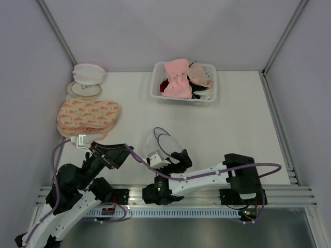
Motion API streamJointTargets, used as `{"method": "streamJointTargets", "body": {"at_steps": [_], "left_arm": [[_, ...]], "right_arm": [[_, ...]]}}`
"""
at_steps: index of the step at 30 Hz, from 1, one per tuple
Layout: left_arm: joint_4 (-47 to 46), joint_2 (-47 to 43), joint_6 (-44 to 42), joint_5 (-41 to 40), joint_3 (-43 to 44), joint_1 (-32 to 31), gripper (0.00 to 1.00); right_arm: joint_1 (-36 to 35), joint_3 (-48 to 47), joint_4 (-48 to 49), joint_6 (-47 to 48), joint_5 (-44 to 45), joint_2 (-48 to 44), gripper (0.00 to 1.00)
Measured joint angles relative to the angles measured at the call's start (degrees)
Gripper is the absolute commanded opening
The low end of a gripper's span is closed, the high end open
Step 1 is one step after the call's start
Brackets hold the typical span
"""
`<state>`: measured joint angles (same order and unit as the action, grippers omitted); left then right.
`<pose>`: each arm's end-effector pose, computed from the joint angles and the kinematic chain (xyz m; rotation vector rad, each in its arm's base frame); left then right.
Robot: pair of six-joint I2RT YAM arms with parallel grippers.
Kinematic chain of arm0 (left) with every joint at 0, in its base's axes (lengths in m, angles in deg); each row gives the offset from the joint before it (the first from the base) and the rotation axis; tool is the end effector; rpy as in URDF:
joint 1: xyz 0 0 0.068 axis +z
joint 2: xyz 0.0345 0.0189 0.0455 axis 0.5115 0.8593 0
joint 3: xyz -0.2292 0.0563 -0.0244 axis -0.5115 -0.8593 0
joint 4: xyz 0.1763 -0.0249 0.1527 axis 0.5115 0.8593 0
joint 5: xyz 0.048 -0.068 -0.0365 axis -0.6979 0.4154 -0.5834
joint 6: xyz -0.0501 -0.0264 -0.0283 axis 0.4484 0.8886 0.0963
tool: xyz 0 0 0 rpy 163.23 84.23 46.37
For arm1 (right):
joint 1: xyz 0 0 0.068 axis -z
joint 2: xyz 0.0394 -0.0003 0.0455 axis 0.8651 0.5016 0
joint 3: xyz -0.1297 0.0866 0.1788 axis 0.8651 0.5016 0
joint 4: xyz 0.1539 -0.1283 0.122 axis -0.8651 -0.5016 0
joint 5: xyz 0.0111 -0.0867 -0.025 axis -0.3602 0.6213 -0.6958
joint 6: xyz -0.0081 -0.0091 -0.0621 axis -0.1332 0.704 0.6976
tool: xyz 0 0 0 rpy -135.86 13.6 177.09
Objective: Unzip the laundry bag and remove the bra
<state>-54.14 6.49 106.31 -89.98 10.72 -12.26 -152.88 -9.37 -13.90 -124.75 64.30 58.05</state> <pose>0.0532 -0.0419 0.2878 -0.2095 1.6142 -1.2048 0.0325 0.2890 0.1864 -0.6198 1.6887 -0.5288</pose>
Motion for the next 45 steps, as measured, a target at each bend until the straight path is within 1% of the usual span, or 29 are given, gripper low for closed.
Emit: {"method": "streamJointTargets", "body": {"at_steps": [4, 6, 9, 10, 13, 15, 21, 26, 27, 35, 36, 37, 38, 39, 41, 42, 43, 45], "left_arm": [[-6.3, 0.0, 0.6, 5.1, 1.0, -0.7, 1.0], [-5.3, 0.2, 0.7, -0.3, 0.7, 0.1, 1.0], [-3.2, 0.8, 0.9, -1.6, -1.7, 0.8, 1.0], [-3.0, 2.4, 1.0, -1.6, -2.1, 0.8, 1.0], [-4.0, 10.9, 1.5, 0.9, -2.6, 0.8, 1.0], [-6.3, 17.4, 1.7, 2.8, -3.5, 0.8, 1.0], [-14.7, 33.4, 2.4, 6.6, -5.9, 0.8, 1.0], [-22.5, 46.3, 3.8, 7.4, -5.8, 0.7, 1.0], [-23.6, 47.6, 3.9, 7.4, -5.8, 0.7, 1.0], [-30.8, 67.1, 5.9, 6.6, -1.4, -1.4, 0.99], [-31.5, 68.9, 6.1, 6.5, -0.9, -1.5, 0.97], [-32.4, 70.3, 6.3, 6.2, -0.7, -1.6, 0.92], [-33.0, 71.3, 6.4, 5.6, -0.5, -1.7, 0.85], [-33.6, 72.0, 6.6, 5.2, -0.5, -1.7, 0.65], [-34.9, 73.0, 7.2, 4.2, -0.5, -1.7, 0.41], [-35.8, 73.5, 7.3, 3.8, -0.5, -1.7, 0.07], [-36.8, 73.9, 7.5, 3.7, -0.5, -1.7, 0.02], [-38.3, 74.3, 7.3, 3.7, -0.6, -1.6, 0.02]], "right_arm": [[-3.0, 2.2, -1.5, -1.0, -0.9, -10.8, 0.98], [-5.2, 4.6, -0.6, -4.7, 1.3, -18.4, 0.98], [-7.9, 8.1, 0.4, -9.7, 3.7, -33.1, 0.98], [-7.7, 9.5, 0.3, -11.5, 4.6, -39.4, 0.98], [-6.0, 12.3, -0.2, -14.3, 5.6, -50.6, 0.98], [-5.0, 13.8, -0.5, -15.0, 5.6, -54.6, 0.98], [-1.4, 16.5, -0.4, -17.6, 2.4, -56.0, 0.98], [-0.9, 18.8, -0.4, -20.2, -0.4, -58.6, 0.98], [-0.9, 19.0, -0.4, -20.7, -0.9, -58.8, 0.98], [-0.7, 20.2, -0.3, -22.1, -3.3, -56.1, 0.98], [-0.7, 20.3, -0.3, -22.1, -3.5, -56.2, 0.98], [-0.7, 20.4, -0.3, -22.1, -3.7, -56.2, 0.98], [-0.7, 20.4, -0.3, -22.5, -3.8, -56.4, 0.98], [-0.7, 20.5, -0.3, -22.8, -3.9, -56.7, 0.98], [-0.7, 21.3, -0.1, -22.9, -4.4, -57.9, 0.98], [-0.7, 21.9, 0.0, -22.3, -4.7, -58.8, 0.98], [-0.7, 22.6, 0.3, -21.2, -5.0, -59.8, 0.98], [-0.7, 24.3, 2.6, -18.0, -5.8, -62.1, 0.98]]}}
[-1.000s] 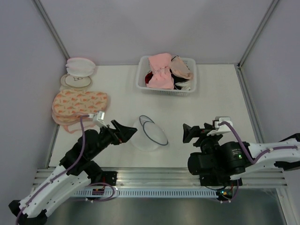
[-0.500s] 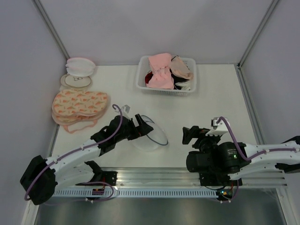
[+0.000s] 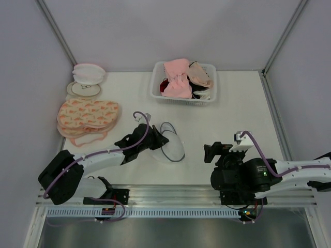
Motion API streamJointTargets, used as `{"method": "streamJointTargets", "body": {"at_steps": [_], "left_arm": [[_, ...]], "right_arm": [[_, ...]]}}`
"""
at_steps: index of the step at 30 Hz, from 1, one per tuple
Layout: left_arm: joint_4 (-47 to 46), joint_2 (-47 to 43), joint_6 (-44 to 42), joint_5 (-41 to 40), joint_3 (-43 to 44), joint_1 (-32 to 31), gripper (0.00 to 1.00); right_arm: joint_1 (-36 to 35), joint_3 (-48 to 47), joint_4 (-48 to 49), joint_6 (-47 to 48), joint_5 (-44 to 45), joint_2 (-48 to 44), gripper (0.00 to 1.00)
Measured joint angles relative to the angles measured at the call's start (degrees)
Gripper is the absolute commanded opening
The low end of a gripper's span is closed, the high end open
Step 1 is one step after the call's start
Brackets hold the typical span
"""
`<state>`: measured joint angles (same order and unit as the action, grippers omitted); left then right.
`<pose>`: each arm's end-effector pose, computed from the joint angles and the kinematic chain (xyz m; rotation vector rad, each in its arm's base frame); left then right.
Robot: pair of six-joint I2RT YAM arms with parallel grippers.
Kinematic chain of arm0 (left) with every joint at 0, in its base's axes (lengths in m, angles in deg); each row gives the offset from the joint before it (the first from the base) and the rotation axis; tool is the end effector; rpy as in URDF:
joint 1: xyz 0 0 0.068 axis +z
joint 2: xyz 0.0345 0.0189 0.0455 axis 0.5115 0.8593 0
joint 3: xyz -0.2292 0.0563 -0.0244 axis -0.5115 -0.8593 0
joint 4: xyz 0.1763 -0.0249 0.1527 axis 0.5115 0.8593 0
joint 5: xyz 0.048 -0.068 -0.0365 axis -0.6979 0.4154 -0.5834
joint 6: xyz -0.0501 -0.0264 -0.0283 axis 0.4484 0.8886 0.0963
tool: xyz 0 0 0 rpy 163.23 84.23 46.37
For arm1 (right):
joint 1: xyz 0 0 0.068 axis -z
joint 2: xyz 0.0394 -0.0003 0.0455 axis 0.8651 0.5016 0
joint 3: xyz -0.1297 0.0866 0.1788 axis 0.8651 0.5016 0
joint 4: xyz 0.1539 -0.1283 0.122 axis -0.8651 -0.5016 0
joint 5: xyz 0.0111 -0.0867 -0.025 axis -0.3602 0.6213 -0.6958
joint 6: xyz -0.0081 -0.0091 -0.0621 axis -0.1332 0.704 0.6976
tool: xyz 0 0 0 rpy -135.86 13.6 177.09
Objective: Unzip the laundry bag and remove the bra
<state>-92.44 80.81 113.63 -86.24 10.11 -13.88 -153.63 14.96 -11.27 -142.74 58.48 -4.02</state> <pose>0.1878 -0.1820 0.1619 -0.2984 2.2863 -0.9466 0.0391 0.1117 0.2837 0.1310 1.8680 0.3516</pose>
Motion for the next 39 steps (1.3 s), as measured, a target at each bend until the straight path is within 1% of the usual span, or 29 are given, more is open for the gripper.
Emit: {"method": "streamJointTargets", "body": {"at_steps": [2, 5, 8, 11, 14, 17, 20, 21, 22, 23, 24, 27, 29, 32, 35, 39], "left_arm": [[-0.7, -0.4, -0.1, -0.5, 0.0, 0.2, 0.02], [1.1, -2.4, -1.2, -1.7, 0.3, 1.6, 0.02], [5.8, -6.9, -4.2, -2.7, 2.5, 7.0, 0.02], [10.4, -11.1, -8.1, -3.2, 7.1, 15.9, 0.02], [13.7, -13.9, -11.6, -3.3, 12.8, 27.1, 0.02], [14.9, -15.5, -13.5, -2.8, 16.0, 38.1, 0.02], [14.8, -15.8, -14.1, -2.3, 16.8, 50.6, 0.02], [14.9, -15.5, -14.2, -2.0, 16.8, 54.4, 0.17], [14.9, -14.8, -14.2, -1.9, 16.8, 57.6, 0.41], [14.6, -13.7, -14.3, -1.8, 16.8, 60.5, 0.85], [14.2, -12.3, -14.1, -1.1, 16.6, 63.0, 0.91], [12.7, -7.8, -12.0, 2.1, 14.9, 67.7, 1.0], [11.9, -5.0, -10.7, 5.2, 13.0, 68.7, 1.0], [11.9, -4.9, -9.4, 8.7, 9.6, 68.5, 1.0], [12.4, -9.4, -8.6, 10.6, 7.1, 68.5, 1.0], [13.0, -23.2, -7.8, 13.7, 4.7, 68.4, 1.0]], "right_arm": [[0.0, 1.3, 2.3, 3.1, -0.7, -1.7, 0.98], [0.0, 1.8, 5.0, 6.3, -1.7, -1.9, 0.98], [0.0, 1.9, 7.5, 9.2, -2.5, -1.0, 0.98], [0.0, 1.9, 10.1, 12.2, -3.6, 0.1, 0.98], [0.0, 1.9, 12.7, 14.5, -4.5, 0.9, 0.98], [0.0, 2.1, 15.0, 16.6, -5.2, 1.1, 0.98], [0.0, 2.1, 17.1, 18.8, -5.8, 1.4, 0.98], [0.0, 2.1, 17.6, 19.4, -6.1, 1.5, 0.98], [0.0, 2.1, 17.9, 20.0, -6.3, 1.7, 0.98], [0.0, 2.1, 18.3, 20.4, -6.6, 1.8, 0.98], [0.0, 2.1, 18.5, 20.8, -6.8, 2.0, 0.98], [0.0, 2.1, 19.2, 21.7, -7.2, 2.3, 0.98], [0.0, 2.2, 19.9, 22.1, -7.4, 2.4, 0.98], [0.0, 2.7, 20.7, 22.3, -7.5, 2.3, 0.98], [0.0, 3.8, 21.0, 22.3, -8.0, 1.8, 0.98], [0.0, 4.6, 21.1, 22.3, -7.9, 0.5, 0.98]]}}
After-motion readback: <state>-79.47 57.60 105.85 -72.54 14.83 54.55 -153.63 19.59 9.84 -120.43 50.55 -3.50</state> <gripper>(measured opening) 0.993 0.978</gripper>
